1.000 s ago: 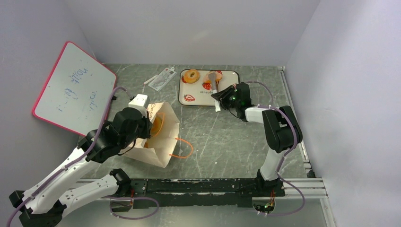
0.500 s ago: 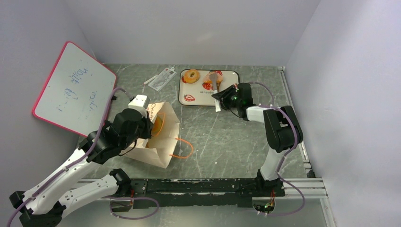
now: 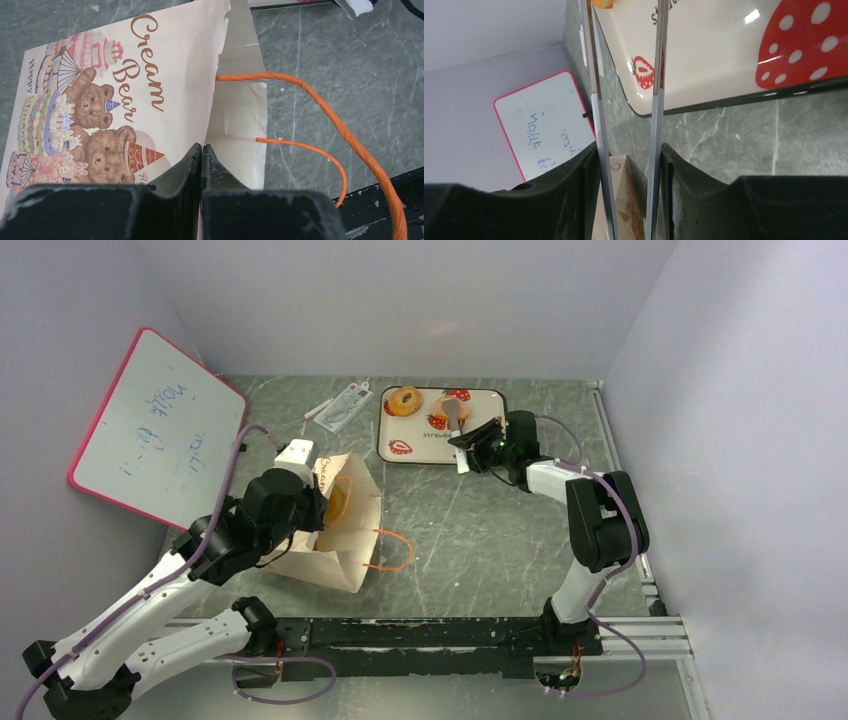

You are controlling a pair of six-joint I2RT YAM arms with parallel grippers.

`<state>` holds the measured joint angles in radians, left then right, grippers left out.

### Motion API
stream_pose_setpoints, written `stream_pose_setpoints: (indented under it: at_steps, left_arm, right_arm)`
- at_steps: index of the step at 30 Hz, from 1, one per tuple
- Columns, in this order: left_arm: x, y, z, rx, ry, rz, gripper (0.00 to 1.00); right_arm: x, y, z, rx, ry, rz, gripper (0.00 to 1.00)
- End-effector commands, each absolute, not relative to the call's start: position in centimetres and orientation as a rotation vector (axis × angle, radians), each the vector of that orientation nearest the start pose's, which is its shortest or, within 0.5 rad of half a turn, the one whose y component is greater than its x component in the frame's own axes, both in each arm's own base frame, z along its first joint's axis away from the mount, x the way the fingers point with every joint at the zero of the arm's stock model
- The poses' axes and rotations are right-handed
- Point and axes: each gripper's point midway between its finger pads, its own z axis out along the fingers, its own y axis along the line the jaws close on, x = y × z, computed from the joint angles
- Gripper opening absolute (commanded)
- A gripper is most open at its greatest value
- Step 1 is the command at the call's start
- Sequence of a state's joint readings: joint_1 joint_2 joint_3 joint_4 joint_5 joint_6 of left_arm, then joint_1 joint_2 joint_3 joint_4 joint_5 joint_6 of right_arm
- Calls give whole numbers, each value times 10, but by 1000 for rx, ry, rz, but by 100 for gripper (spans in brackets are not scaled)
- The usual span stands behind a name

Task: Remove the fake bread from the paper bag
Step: Place the fake bread in the container.

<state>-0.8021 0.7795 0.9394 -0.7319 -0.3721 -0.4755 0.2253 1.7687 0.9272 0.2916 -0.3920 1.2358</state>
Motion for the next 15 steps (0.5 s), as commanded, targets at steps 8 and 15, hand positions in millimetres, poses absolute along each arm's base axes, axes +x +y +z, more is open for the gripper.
stream_pose_setpoints:
  at_steps: [8, 15]
  left_arm:
    - [212, -153, 247, 95, 2060, -421, 7]
    - [214, -156, 249, 109, 2062, -419, 7]
  right_arm:
    - [408, 172, 111, 1019, 2171, 1167, 46]
    - [408, 152, 112, 1065, 2133, 1104, 47]
